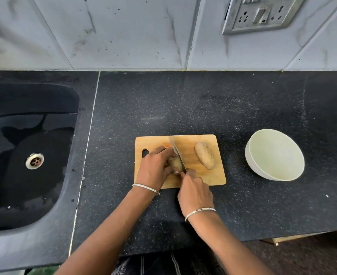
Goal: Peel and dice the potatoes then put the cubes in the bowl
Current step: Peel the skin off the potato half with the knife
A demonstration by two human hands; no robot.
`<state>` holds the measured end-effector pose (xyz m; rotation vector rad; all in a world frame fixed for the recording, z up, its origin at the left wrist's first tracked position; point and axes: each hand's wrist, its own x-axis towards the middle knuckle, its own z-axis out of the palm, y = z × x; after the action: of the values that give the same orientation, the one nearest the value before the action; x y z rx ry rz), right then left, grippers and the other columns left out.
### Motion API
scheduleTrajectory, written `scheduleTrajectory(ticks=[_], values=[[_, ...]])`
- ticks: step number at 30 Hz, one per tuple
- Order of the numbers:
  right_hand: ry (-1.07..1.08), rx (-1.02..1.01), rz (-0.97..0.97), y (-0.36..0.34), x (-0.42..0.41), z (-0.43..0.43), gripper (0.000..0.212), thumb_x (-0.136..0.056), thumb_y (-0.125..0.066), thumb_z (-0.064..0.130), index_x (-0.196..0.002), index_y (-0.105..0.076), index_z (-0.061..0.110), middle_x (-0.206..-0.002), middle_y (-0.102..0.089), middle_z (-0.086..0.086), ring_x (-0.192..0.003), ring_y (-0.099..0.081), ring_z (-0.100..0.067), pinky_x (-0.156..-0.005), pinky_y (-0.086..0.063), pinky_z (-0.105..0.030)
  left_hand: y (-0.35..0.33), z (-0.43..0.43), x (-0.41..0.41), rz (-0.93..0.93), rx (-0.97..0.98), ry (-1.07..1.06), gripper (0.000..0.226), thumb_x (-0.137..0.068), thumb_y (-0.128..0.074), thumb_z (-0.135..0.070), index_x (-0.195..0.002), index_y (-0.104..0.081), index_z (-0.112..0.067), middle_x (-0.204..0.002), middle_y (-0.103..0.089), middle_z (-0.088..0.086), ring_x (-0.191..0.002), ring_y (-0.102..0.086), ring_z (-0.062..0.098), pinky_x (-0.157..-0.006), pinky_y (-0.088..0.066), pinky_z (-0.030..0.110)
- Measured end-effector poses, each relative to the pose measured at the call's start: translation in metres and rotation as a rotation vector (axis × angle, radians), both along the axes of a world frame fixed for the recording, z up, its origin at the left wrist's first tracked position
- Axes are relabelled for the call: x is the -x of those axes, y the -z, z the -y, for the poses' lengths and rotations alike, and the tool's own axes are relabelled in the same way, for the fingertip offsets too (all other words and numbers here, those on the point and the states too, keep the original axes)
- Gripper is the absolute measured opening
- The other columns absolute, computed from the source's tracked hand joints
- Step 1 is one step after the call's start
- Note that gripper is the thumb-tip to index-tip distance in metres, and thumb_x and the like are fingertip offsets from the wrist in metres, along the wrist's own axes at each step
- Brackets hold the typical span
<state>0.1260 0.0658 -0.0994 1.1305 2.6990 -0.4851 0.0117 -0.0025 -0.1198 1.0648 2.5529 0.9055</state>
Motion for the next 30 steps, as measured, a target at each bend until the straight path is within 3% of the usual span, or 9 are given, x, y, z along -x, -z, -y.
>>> scheduleTrajectory(ticks=[7,13,17,21,30], values=[[-0.021,-0.014,0.063,0.005,-0.038,0.013,0.035,-0.106,-0.018,0.039,-0.117,-0.042,0.015,-0.103,-0.07,-0.006,-0.099,-0.069,-0.03,-0.068,-0.05,-0.036,0.001,0.0,0.0,0.052,-0.039,-0.008,0.039,-0.065,-0.085,-0.024,-0.1,-0.066,-0.02,-0.097,-0.061,-0.008,-0.078,-0.06,0.015,-0.069,-0.052,0.036],[-0.035,0.044,0.095,-0.009,-0.066,0.017,0.034,-0.106,-0.014,0.04,-0.11,-0.04,0.018,-0.1,-0.069,-0.002,-0.097,-0.069,-0.024,-0.059,-0.039,-0.027,0.001,0.0,0.0,0.074,-0.051,-0.018,0.041,-0.064,-0.086,-0.025,-0.099,-0.065,-0.022,-0.097,-0.062,-0.009,-0.08,-0.062,0.016,-0.072,-0.053,0.038],[-0.01,0.075,0.023,-0.024,-0.079,0.013,0.031,-0.103,-0.013,0.044,-0.098,-0.035,0.022,-0.09,-0.066,0.0,-0.089,-0.068,-0.023,-0.058,-0.039,-0.028,0.005,0.002,-0.002,0.103,-0.074,-0.037,0.041,-0.062,-0.087,-0.027,-0.095,-0.063,-0.024,-0.096,-0.065,-0.009,-0.078,-0.064,0.015,-0.07,-0.054,0.038],[0.003,0.06,-0.052,-0.017,-0.058,0.01,0.039,-0.104,-0.014,0.043,-0.107,-0.043,0.018,-0.09,-0.067,-0.003,-0.087,-0.068,-0.028,-0.058,-0.039,-0.03,0.003,0.002,-0.004,0.078,-0.059,-0.028,0.042,-0.065,-0.086,-0.031,-0.1,-0.063,-0.023,-0.1,-0.067,-0.007,-0.081,-0.065,0.017,-0.071,-0.054,0.038],[-0.036,0.01,-0.016,-0.016,-0.037,0.008,0.038,-0.105,-0.016,0.042,-0.117,-0.042,0.016,-0.1,-0.068,-0.006,-0.095,-0.068,-0.029,-0.06,-0.038,-0.032,0.002,0.005,-0.006,0.094,-0.076,-0.048,0.036,-0.07,-0.083,-0.029,-0.101,-0.067,-0.018,-0.097,-0.072,-0.004,-0.084,-0.068,0.016,-0.079,-0.052,0.033]])
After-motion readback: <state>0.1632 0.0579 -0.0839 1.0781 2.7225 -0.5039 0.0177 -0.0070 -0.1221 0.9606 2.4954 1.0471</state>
